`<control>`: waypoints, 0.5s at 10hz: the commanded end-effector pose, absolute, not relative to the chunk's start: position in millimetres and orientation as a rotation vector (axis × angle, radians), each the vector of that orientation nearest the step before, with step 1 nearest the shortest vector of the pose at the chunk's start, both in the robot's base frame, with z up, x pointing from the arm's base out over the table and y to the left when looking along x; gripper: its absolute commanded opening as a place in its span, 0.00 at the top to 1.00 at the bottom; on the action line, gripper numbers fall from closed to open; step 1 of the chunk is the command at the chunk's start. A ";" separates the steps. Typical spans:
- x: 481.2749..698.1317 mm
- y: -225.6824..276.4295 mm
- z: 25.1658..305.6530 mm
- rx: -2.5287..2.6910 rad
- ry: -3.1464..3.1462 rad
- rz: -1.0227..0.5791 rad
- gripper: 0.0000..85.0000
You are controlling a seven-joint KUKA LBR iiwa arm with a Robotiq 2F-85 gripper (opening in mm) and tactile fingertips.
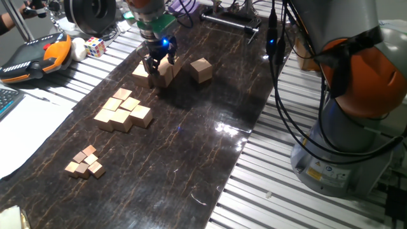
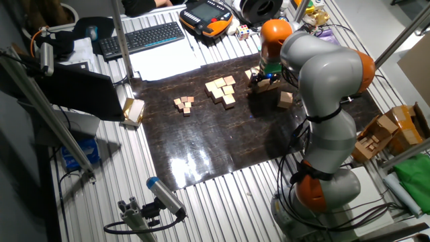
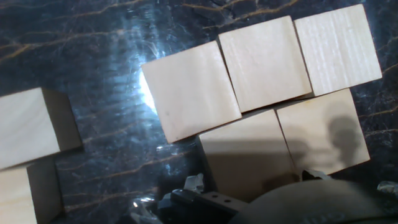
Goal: Stack the blocks into a pyramid shape
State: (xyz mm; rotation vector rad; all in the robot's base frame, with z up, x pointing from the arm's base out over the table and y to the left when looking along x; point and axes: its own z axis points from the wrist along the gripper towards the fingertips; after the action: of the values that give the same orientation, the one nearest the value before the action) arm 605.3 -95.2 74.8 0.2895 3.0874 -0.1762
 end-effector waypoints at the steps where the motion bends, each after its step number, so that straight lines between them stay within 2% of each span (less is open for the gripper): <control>1: 605.2 -95.1 73.9 0.287 3.088 -0.172 0.08; 5: 603.8 -95.0 69.2 0.274 3.072 -0.178 0.08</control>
State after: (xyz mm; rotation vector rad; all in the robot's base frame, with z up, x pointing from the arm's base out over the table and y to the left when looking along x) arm 603.7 -95.2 69.2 0.2744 3.0720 -0.1796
